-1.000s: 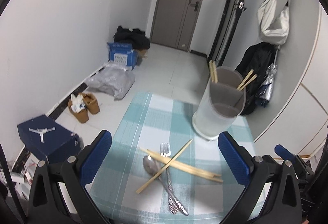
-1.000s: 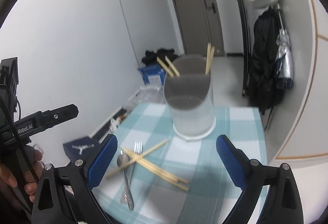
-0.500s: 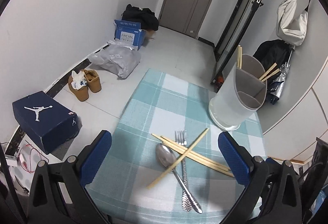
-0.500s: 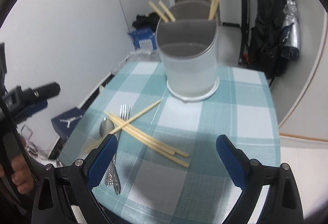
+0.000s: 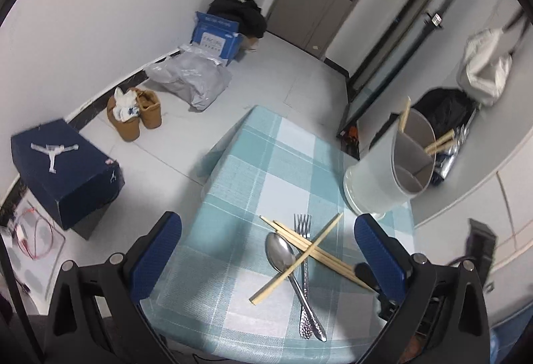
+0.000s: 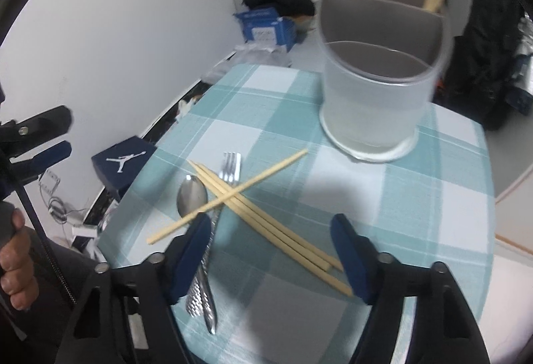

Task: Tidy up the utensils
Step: 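Lower the right gripper onto the pile and grasp one wooden chopstick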

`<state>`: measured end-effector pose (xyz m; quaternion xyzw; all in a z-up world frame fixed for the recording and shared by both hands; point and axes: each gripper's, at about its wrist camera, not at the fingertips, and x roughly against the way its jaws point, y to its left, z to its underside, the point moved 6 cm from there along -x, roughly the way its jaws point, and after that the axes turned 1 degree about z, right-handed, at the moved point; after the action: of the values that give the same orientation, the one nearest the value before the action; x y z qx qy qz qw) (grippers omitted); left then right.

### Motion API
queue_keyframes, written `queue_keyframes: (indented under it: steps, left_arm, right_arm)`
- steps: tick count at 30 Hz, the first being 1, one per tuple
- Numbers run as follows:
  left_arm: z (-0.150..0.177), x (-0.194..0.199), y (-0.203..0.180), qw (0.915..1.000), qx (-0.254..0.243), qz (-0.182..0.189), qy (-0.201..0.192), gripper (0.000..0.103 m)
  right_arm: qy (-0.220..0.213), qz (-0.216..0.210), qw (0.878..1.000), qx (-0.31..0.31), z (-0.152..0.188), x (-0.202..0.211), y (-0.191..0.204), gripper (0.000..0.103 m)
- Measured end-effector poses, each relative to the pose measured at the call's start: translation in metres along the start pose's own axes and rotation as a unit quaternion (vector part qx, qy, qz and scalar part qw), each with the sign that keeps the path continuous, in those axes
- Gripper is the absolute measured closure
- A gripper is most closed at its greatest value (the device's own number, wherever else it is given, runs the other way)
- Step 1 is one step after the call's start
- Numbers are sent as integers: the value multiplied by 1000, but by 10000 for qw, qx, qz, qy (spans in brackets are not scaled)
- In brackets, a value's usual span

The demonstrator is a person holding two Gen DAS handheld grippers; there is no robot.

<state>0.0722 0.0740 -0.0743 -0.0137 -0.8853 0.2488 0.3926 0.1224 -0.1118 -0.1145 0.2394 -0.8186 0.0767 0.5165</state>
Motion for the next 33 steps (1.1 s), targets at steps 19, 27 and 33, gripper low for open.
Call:
queue_keyframes:
  steps: [19, 27, 33]
  left_arm:
    - [-12, 2, 47, 9926, 1211, 84, 16, 1]
    - [-10, 1, 46, 9916, 1282, 158, 113, 1]
    - [-10, 0, 46, 9913, 1302, 148, 144, 1]
  right_arm:
    - [962, -118, 9859, 1363, -17, -63, 64, 74]
    - [995, 126, 9945, 308, -14, -59, 13, 74]
    - [889, -233, 9907, -1001, -30, -66, -22, 75]
